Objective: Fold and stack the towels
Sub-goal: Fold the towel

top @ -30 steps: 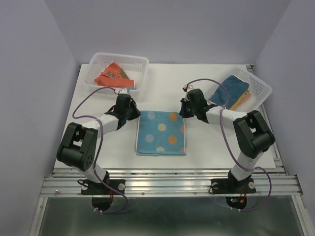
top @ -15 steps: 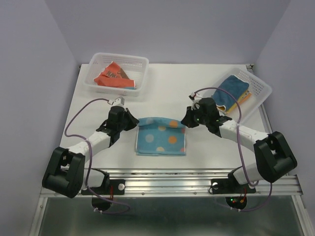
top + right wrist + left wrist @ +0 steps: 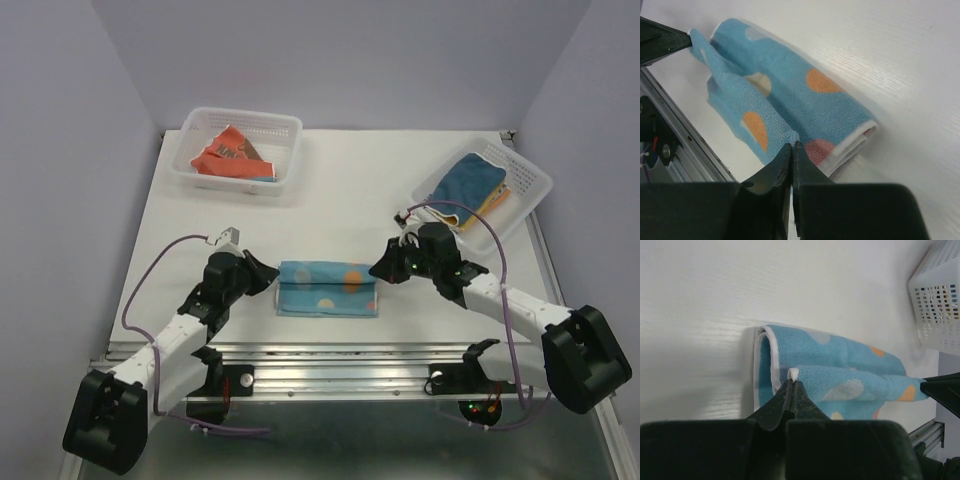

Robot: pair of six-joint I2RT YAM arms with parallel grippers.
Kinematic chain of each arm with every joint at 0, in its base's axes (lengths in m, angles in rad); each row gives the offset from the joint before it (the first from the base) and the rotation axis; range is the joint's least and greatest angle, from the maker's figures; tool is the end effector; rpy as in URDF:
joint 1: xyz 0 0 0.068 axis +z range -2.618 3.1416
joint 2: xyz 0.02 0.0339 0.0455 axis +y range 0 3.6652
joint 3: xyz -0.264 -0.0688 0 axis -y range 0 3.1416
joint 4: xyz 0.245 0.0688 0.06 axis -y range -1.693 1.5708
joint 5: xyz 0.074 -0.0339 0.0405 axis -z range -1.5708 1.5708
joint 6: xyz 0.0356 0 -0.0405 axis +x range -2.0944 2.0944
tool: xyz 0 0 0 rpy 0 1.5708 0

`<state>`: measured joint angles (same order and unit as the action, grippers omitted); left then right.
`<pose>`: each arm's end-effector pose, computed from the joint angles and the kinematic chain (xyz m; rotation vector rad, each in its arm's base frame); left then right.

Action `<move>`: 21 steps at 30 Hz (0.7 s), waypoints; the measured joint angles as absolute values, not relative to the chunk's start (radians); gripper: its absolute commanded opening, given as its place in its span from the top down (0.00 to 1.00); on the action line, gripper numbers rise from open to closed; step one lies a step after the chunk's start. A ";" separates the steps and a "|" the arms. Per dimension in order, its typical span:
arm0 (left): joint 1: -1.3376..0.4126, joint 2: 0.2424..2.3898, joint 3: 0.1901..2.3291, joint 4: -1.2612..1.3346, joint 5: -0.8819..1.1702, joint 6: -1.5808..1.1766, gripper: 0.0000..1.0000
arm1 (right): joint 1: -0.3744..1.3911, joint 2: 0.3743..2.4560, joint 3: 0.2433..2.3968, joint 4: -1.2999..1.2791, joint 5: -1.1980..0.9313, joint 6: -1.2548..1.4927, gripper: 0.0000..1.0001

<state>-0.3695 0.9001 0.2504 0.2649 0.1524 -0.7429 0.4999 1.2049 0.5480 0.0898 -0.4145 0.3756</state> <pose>0.1738 -0.0731 0.1789 -0.2774 2.0377 -0.8639 0.2091 0.1305 0.2007 -0.3940 2.2022 0.9402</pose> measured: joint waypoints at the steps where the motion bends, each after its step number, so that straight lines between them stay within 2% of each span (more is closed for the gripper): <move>1: -0.371 0.877 0.236 0.261 0.159 -0.751 1.00 | 0.505 1.191 0.536 0.091 -0.419 0.384 0.99; 7: -0.373 0.732 0.170 0.217 0.188 -0.791 1.00 | 0.533 1.117 0.460 0.104 -0.440 0.428 0.99; 16: -0.373 0.607 0.112 0.163 0.223 -0.836 1.00 | 0.565 1.121 0.392 0.161 -0.458 0.467 0.96; 20: -0.373 0.570 0.089 0.136 0.244 -0.860 1.00 | 0.572 1.145 0.362 0.194 -0.458 0.481 0.89; 21: -0.373 0.566 0.088 0.131 0.249 -0.866 0.95 | 0.572 1.148 0.358 0.195 -0.458 0.488 0.85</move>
<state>-0.3733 0.5663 0.0879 0.1307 0.2485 -0.8658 0.5720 1.1477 0.3576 0.1947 -0.4576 0.4877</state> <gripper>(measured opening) 0.019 0.071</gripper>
